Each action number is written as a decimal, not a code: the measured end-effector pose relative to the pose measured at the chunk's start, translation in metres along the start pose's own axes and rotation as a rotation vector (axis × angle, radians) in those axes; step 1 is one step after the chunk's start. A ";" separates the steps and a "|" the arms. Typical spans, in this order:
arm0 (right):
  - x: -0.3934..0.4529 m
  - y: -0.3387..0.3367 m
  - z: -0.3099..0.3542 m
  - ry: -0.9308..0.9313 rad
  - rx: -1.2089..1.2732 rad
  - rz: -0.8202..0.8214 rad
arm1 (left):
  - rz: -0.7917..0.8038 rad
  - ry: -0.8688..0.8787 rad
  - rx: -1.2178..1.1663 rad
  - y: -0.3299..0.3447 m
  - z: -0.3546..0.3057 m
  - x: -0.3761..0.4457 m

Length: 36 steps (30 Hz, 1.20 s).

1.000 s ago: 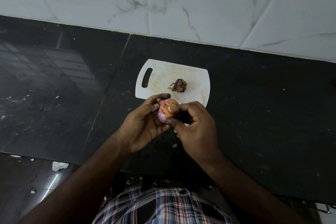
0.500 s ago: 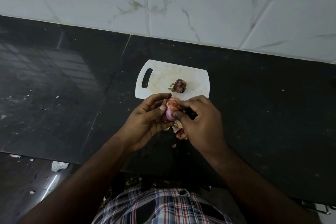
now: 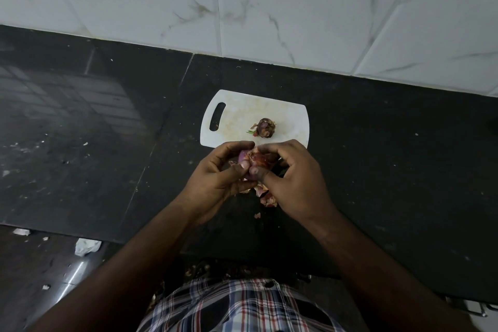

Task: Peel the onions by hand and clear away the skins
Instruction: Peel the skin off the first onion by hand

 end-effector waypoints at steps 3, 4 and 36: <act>0.002 0.000 0.003 -0.031 -0.009 -0.036 | -0.001 0.002 0.030 0.004 -0.003 0.000; 0.003 0.000 0.003 -0.036 -0.018 -0.044 | -0.005 0.003 0.025 0.005 -0.004 0.000; 0.004 0.003 -0.026 0.113 0.430 -0.025 | 0.097 -0.054 -0.156 -0.006 0.002 -0.003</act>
Point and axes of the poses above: each hand's wrist, its own x-axis towards the middle knuckle, its own y-axis out of the palm, z = x × y, the point moved 3 cm from there along x, towards the middle knuckle, and after that the axes turned 13 degrees about z, right-handed, at the moved point
